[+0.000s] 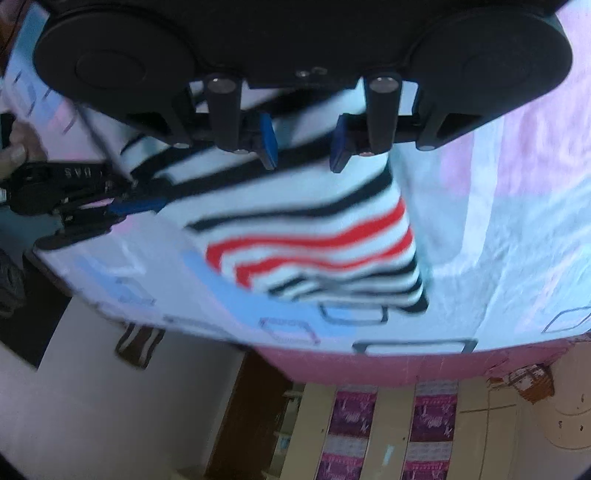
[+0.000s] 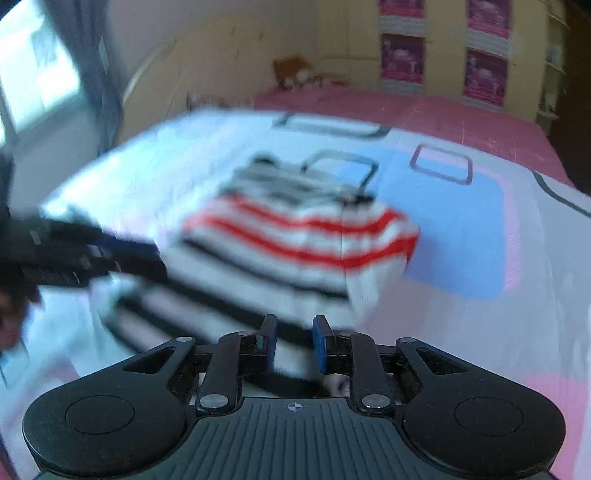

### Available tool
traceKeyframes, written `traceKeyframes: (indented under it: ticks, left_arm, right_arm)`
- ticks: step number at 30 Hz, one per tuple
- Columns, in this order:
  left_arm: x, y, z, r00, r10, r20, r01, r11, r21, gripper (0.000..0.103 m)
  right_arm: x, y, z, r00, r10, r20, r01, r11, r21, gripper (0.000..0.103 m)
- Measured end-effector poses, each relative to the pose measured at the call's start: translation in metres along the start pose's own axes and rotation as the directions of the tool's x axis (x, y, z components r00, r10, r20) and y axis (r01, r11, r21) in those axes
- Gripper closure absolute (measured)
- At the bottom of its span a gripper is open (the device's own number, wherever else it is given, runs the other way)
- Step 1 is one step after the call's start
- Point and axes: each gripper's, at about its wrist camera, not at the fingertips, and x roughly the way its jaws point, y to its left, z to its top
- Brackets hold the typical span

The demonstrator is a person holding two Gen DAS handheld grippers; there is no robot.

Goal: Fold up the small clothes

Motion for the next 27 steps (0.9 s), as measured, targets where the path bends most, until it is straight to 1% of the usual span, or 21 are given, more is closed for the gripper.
traceKeyframes:
  ticks: [1,2,4,9,11,13,14,15,16,18,21,23,26,27]
  left_arm:
    - [0.002,-0.001,-0.004,1.0,0.016,-0.007,-0.016,1.0,0.006,0.071]
    - [0.003,-0.001,-0.007,1.0,0.026,-0.003,-0.026,1.0,-0.001,0.071]
    - [0.003,-0.001,-0.009,0.999,0.038,0.001,-0.038,0.999,-0.028,0.071]
    - [-0.002,-0.013,-0.014,0.994,0.11,-0.001,-0.11,0.992,-0.054,0.071]
    - [-0.005,-0.016,-0.017,0.991,0.133,0.0,-0.133,0.989,-0.063,0.071]
    - [-0.011,-0.021,-0.02,0.989,0.148,0.01,-0.146,0.986,-0.083,0.073]
    - [-0.015,-0.025,-0.022,0.987,0.158,0.017,-0.157,0.985,-0.072,0.072]
    - [-0.014,-0.029,-0.023,0.984,0.176,0.009,-0.175,0.983,-0.057,0.072]
    - [-0.011,-0.031,-0.024,0.982,0.188,-0.006,-0.188,0.981,-0.053,0.072]
    - [-0.005,-0.031,-0.026,0.98,0.2,-0.025,-0.201,0.978,-0.051,0.071]
    - [-0.007,-0.03,-0.024,0.977,0.211,-0.033,-0.213,0.974,-0.076,0.072]
    - [-0.024,-0.039,-0.024,0.975,0.22,-0.006,-0.22,0.973,-0.065,0.073]
    - [-0.055,-0.058,-0.031,0.975,0.22,0.039,-0.217,0.974,-0.067,0.073]
    - [-0.067,-0.064,-0.036,0.974,0.22,0.053,-0.216,0.973,-0.08,0.071]
  right_arm:
    - [0.004,-0.001,-0.005,1.0,-0.021,-0.01,0.021,1.0,0.0,0.102]
    - [0.007,-0.003,-0.008,1.0,-0.023,-0.004,0.023,1.0,0.016,0.103]
    - [0.009,-0.005,-0.011,1.0,-0.014,0.003,0.014,0.999,0.045,0.103]
    - [0.003,-0.005,-0.015,1.0,0.011,0.0,-0.011,0.996,0.087,0.103]
    - [0.002,-0.003,-0.018,1.0,0.017,-0.004,-0.016,0.996,0.089,0.103]
    - [-0.002,0.002,-0.022,1.0,0.005,-0.012,-0.004,0.996,0.085,0.103]
    - [-0.008,0.005,-0.022,1.0,0.002,-0.004,-0.002,0.997,0.081,0.103]
    - [-0.014,0.009,-0.024,1.0,0.013,0.012,-0.014,0.997,0.072,0.103]
    - [-0.014,0.011,-0.025,1.0,0.012,0.008,-0.013,0.998,0.065,0.103]
    - [-0.002,0.012,-0.031,1.0,-0.006,-0.027,0.008,0.998,0.058,0.103]
    - [0.003,0.008,-0.033,1.0,0.004,-0.025,-0.002,0.995,0.103,0.103]
    - [-0.011,0.01,-0.032,1.0,-0.001,-0.003,0.001,0.992,0.127,0.103]
    - [-0.05,0.016,-0.038,0.998,-0.015,0.066,0.006,0.991,0.137,0.103]
    - [-0.064,0.018,-0.042,0.996,-0.026,0.088,0.013,0.99,0.142,0.103]
